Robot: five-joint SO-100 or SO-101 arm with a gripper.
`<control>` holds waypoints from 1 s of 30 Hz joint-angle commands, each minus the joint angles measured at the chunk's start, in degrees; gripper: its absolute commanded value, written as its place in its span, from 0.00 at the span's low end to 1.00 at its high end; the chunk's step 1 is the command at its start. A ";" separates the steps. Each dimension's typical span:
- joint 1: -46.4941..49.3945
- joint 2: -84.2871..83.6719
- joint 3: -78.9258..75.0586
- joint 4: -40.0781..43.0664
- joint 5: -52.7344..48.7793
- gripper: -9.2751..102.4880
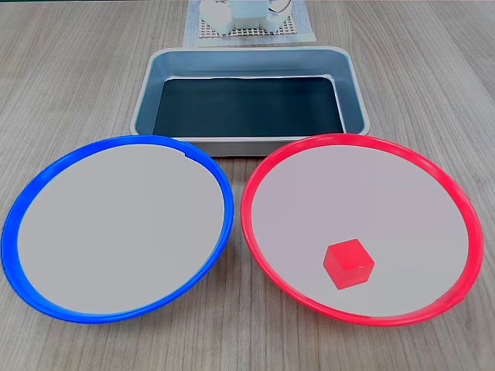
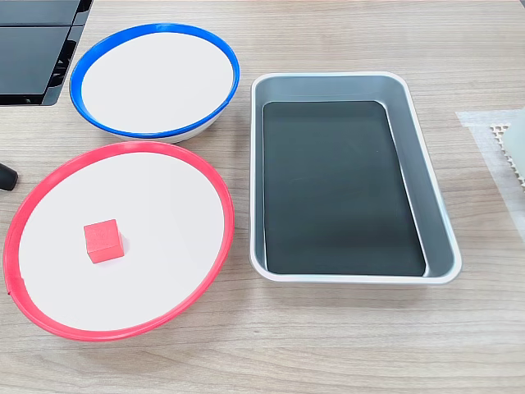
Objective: Move a red block from tray to red dish
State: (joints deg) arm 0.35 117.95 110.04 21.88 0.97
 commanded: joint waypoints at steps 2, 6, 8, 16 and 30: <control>3.60 17.14 17.58 3.16 13.27 0.08; 4.75 28.21 35.16 5.89 10.99 0.08; 4.92 35.60 43.86 7.38 8.88 0.08; 3.96 60.21 61.44 22.24 2.46 0.08; 4.13 72.69 63.19 35.33 2.81 0.08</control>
State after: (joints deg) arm 4.13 189.32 173.14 56.95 3.43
